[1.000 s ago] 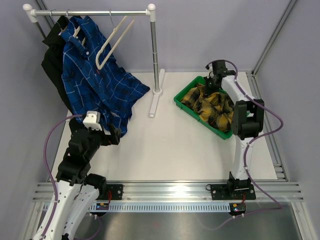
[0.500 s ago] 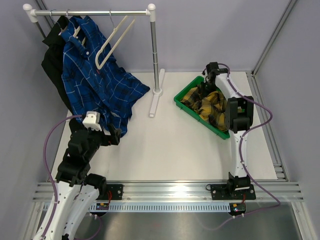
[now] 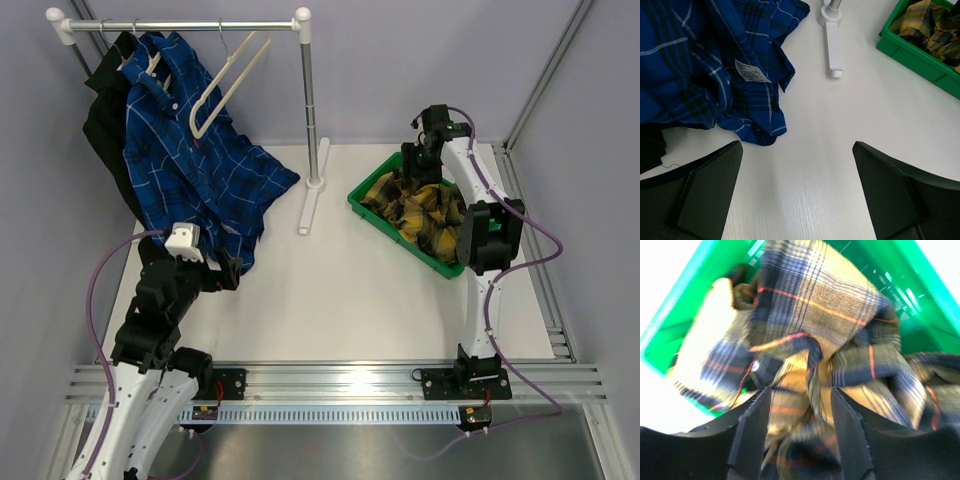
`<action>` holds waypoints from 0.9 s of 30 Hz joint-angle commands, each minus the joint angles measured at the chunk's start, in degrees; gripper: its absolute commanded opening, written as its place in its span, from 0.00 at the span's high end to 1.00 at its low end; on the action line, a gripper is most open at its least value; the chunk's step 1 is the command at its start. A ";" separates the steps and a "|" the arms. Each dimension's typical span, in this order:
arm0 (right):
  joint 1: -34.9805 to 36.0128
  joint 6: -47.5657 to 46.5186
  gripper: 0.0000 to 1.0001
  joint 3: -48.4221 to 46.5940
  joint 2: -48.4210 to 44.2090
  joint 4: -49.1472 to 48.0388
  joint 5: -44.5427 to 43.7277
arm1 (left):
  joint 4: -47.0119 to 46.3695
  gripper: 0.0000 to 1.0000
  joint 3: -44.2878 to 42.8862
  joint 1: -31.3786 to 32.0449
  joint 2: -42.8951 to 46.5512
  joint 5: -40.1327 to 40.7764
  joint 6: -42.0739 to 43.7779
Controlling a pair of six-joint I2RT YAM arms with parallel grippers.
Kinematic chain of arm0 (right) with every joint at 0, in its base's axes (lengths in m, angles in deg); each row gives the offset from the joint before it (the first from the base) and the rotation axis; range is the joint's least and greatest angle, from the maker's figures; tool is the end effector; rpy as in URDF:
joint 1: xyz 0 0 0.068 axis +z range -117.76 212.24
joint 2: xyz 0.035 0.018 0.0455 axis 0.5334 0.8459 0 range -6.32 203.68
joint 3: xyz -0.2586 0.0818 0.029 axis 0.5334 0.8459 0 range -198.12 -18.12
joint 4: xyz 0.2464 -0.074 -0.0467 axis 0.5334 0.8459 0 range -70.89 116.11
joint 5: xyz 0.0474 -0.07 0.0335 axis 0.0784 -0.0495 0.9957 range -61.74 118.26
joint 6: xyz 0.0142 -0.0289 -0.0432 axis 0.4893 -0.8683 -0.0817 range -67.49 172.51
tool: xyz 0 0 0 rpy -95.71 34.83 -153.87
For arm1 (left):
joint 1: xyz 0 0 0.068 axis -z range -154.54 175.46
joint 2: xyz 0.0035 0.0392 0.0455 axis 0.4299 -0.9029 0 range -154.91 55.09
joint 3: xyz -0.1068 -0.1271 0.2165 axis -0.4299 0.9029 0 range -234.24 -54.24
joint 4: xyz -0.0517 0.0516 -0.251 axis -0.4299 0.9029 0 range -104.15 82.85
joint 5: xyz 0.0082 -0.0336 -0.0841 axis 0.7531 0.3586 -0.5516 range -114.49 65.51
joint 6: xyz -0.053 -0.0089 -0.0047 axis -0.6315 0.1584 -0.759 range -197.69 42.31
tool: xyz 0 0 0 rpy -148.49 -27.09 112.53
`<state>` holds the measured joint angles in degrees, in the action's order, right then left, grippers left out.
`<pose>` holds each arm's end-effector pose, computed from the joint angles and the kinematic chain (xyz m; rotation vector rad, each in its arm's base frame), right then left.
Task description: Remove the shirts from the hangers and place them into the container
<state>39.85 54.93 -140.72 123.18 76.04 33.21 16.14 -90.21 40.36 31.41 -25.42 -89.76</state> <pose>0.4819 0.0676 0.2492 -0.1489 2.6849 0.1704 0.1053 -0.0286 0.2964 0.0581 1.8980 -0.3368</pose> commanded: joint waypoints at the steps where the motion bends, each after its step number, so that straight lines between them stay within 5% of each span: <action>1: 0.73 -0.66 0.37 -2.20 -6.96 2.31 -0.30 | -2.42 0.01 -0.07 0.13 0.83 -0.39 0.03; 7: 0.99 -0.13 0.29 -0.89 -11.09 2.75 0.68 | -2.42 0.01 -0.07 0.13 1.18 -0.39 0.03; 14: 1.61 2.76 0.09 13.50 -25.85 -6.37 -0.02 | -2.51 0.01 -0.07 0.13 1.62 -0.30 -0.05; 27: 1.61 7.16 0.01 33.91 -60.11 -18.51 -8.73 | -2.16 0.01 -0.16 0.13 2.85 0.75 -0.40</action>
<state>41.06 60.35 -110.58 69.39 62.29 28.01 16.16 -90.21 40.36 33.42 -25.33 -89.79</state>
